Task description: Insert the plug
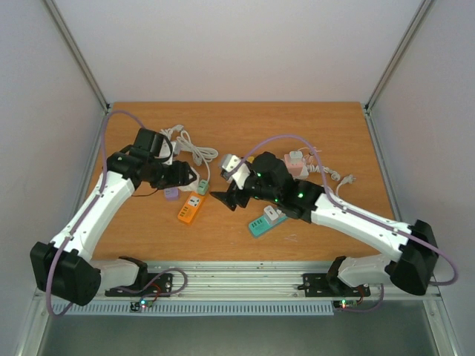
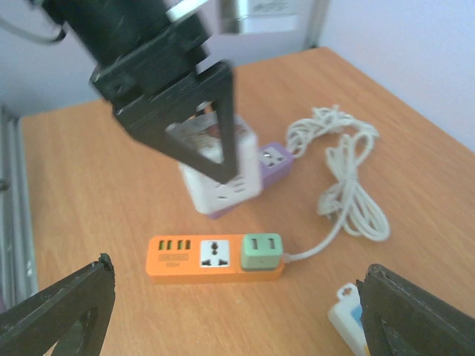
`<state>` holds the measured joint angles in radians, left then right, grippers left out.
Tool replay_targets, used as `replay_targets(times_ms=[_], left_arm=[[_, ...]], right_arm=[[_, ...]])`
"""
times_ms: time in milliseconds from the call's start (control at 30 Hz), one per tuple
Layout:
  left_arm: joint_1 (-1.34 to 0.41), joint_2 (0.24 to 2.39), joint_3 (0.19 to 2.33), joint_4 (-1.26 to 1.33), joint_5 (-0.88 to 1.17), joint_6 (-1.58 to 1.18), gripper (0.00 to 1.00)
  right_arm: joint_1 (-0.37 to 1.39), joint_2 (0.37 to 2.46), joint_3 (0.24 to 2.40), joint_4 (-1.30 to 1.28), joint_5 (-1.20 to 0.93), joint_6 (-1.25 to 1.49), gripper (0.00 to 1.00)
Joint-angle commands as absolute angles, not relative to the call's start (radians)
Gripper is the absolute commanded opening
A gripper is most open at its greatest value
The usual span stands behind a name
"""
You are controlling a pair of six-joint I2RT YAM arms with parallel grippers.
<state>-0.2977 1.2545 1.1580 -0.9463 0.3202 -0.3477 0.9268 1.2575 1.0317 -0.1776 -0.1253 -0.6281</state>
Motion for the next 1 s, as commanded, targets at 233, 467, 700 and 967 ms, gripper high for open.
replay_targets(times_ms=[233, 467, 700, 967], left_arm=[[-0.271, 1.473, 1.269, -0.869, -0.099, -0.119, 0.43], [-0.16, 1.654, 1.351, -0.83, 0.02, -0.104, 0.4], [-0.126, 1.76, 1.421, -0.817, 0.085, -0.151, 0.39], [-0.126, 1.83, 1.481, -0.836, 0.016, -0.2, 0.39]], right_arm=[[0.922, 1.004, 0.848, -0.213, 0.179, -0.14, 0.88], [0.92, 0.866, 0.784, -0.262, 0.213, -0.101, 0.88], [0.919, 0.824, 0.774, -0.311, 0.246, -0.104, 0.88], [0.919, 0.818, 0.762, -0.3, 0.254, -0.108, 0.88]])
